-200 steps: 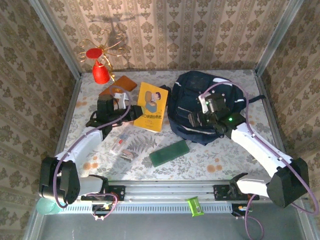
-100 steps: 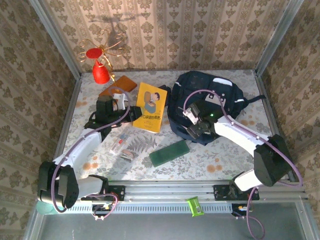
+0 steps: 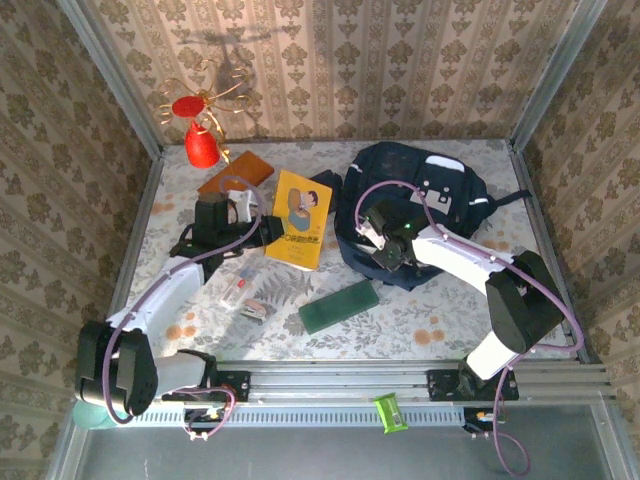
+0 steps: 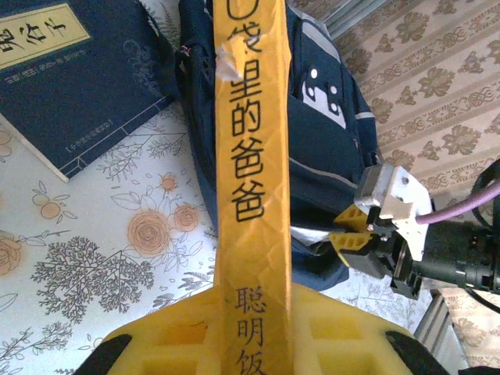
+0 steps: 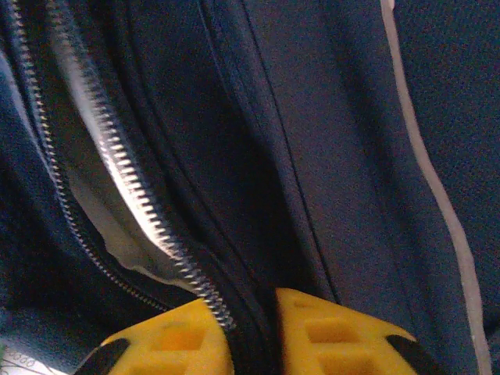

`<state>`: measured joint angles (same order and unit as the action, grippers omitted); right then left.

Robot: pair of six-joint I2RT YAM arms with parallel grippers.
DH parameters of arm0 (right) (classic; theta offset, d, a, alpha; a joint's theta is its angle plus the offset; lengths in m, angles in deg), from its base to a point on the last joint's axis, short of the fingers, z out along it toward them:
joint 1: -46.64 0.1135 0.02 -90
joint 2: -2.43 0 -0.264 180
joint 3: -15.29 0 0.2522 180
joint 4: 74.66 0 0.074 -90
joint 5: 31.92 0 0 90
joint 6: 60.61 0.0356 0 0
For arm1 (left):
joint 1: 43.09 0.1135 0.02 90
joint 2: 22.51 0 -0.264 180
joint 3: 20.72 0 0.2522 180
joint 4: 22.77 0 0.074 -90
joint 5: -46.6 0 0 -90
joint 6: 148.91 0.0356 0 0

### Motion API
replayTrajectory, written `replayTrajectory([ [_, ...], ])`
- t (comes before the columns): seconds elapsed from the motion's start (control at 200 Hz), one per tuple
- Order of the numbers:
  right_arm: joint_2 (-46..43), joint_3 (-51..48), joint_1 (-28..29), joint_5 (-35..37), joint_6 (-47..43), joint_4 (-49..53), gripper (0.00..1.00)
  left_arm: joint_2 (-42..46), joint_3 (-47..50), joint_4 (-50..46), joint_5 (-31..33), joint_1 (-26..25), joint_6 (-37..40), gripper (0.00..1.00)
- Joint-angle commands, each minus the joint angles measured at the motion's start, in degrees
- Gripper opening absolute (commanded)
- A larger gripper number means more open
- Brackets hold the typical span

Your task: Pack the student bag

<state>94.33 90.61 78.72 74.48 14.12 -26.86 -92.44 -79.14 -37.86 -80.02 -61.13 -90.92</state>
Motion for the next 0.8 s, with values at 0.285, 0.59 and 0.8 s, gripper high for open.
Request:
replayTrajectory([
  [0.285, -4.50, 3.86, 5.95, 31.48, -8.77, -12.01, 0.06, 0.80, -0.96, 2.43, -0.86, -1.79, 0.56, 0.00],
  [0.59, -11.63, 3.76, 8.48, 40.09, -19.12, -32.74, 0.00, 2.72, 0.09, 1.23, -2.44, -4.02, -7.11, 0.00],
  [0.8, -13.47, 7.86, 8.42, 34.16, -15.06, -30.21, 0.00, -2.98, -0.93, 8.30, -4.93, -9.83, -15.44, 0.00],
])
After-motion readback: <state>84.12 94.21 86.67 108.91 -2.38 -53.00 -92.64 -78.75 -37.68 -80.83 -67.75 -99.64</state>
